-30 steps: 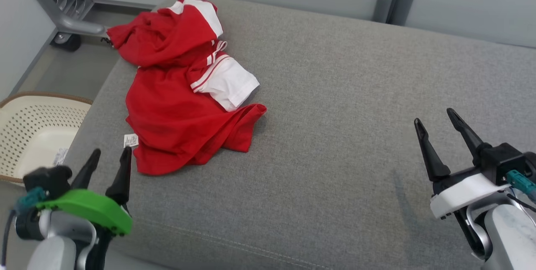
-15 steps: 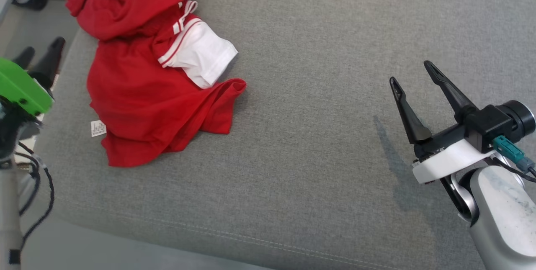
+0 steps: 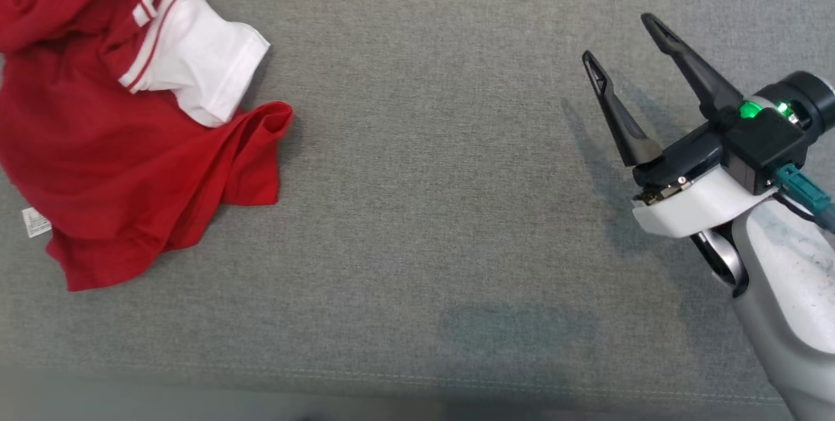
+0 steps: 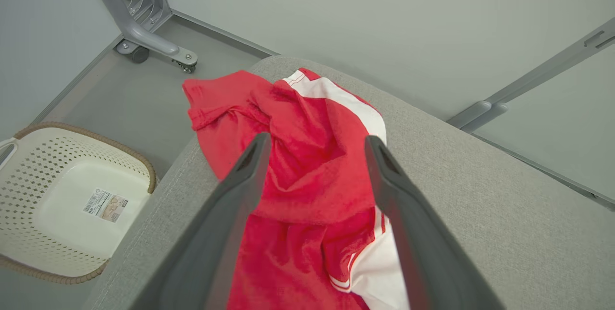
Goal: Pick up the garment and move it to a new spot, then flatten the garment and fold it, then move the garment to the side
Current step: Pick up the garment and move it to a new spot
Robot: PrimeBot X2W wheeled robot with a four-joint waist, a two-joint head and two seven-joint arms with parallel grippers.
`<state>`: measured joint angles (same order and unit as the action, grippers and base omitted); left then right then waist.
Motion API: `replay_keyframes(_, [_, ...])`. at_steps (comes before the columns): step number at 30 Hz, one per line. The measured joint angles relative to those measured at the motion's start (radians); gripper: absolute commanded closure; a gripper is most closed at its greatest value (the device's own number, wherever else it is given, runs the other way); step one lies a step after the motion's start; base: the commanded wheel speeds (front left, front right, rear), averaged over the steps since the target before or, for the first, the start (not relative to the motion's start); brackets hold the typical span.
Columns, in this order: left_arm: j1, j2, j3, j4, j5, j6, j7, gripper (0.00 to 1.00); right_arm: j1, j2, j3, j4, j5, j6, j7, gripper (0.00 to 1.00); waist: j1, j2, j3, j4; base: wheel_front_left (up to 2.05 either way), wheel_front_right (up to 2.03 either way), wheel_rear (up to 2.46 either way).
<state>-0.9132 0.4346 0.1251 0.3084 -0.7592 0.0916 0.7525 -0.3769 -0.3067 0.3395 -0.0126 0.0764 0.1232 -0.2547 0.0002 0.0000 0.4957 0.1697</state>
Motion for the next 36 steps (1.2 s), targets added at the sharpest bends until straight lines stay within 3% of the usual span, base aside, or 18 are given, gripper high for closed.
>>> replay_keyframes(9, [-0.108, 0.009, 0.026, 0.043, 0.023, 0.020, 0.039, 0.00, -0.070, -0.064, 0.003, -0.057, -0.015, 0.000, 0.000, 0.00, 0.0000, 0.0000, 0.143, -0.086, 0.00, 0.00, 0.00])
replay_keyframes(22, [-0.109, 0.004, -0.008, 0.168, 0.110, 0.025, 0.015, 0.00, -0.073, -0.095, -0.010, -0.062, -0.014, 0.001, 0.000, 0.00, -0.0001, 0.0000, 0.230, -0.174, 0.00, 0.00, 0.00])
replay_keyframes(23, [-0.109, 0.006, -0.009, 0.172, 0.115, 0.025, 0.010, 0.26, -0.073, -0.095, -0.009, -0.061, -0.013, 0.001, 0.000, 0.00, -0.0001, 0.0000, 0.231, -0.179, 0.00, 0.00, 0.00])
replay_keyframes(25, [-0.109, 0.016, -0.014, 0.178, 0.121, 0.025, 0.002, 0.99, -0.072, -0.095, -0.006, -0.061, -0.012, 0.001, 0.000, 0.00, -0.0001, 0.0001, 0.231, -0.186, 0.00, 0.00, 0.00])
replay_keyframes(36, [-0.227, 0.019, -0.020, 0.187, 0.131, 0.018, -0.083, 1.00, -0.067, -0.093, 0.003, -0.051, -0.005, 0.001, 0.000, 0.00, -0.0001, 0.0000, 0.208, -0.172, 0.00, 0.00, 0.00])
